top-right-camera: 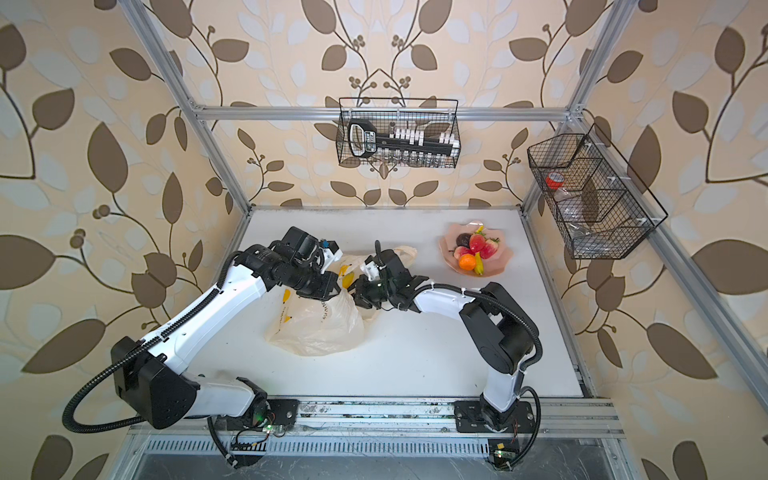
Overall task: Place the fruits into the plastic bag
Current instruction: 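Lower the banana into the bag held by the left gripper and release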
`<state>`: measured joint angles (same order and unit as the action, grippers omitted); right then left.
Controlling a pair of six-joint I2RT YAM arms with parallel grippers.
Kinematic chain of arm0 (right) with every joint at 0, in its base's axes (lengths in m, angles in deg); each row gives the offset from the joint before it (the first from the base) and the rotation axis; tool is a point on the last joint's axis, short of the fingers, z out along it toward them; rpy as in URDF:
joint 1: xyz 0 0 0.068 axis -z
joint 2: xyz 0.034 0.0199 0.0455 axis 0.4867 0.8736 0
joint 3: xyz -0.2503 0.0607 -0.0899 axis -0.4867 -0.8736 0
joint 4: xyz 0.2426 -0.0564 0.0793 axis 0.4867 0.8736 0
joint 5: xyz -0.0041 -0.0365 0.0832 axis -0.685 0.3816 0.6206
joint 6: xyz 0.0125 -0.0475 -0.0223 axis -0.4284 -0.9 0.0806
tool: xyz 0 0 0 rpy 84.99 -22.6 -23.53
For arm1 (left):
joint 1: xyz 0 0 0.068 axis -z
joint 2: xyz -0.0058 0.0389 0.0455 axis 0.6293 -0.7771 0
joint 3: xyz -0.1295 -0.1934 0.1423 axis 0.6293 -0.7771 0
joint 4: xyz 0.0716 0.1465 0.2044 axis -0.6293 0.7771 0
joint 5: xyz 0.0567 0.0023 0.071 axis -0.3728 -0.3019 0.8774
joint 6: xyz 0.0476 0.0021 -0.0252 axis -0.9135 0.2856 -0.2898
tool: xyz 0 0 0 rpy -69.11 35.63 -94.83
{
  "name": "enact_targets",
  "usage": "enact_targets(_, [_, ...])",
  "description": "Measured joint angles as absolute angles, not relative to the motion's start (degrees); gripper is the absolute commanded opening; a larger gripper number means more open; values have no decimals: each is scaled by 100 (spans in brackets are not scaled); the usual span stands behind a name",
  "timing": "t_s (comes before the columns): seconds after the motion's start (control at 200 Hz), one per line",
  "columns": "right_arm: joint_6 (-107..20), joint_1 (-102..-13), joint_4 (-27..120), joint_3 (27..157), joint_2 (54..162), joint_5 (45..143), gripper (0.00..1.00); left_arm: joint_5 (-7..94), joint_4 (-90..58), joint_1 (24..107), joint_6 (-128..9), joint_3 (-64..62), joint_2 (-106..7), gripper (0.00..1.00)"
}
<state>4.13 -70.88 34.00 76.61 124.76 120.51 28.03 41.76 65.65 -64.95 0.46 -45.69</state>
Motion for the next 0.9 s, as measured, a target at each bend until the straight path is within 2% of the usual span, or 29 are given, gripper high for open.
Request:
enact_targets(0.615, [2308,-7602,1494,7724,13514,12245,22,2770,3800,6570,-6211,-133,-4569,0])
enact_targets(0.7, [2479,-7669,1350,7785,13611,12274,32,2770,3772,6570,-6193,-201,-4569,0])
enact_targets(0.845, [2676,-7713,1236,7803,13648,12335,58,2773,3739,6570,-6189,-209,-4550,0])
enact_targets(0.9, [2700,-7713,1177,7803,13648,12357,65,2770,3724,6570,-6189,-214,-4530,0])
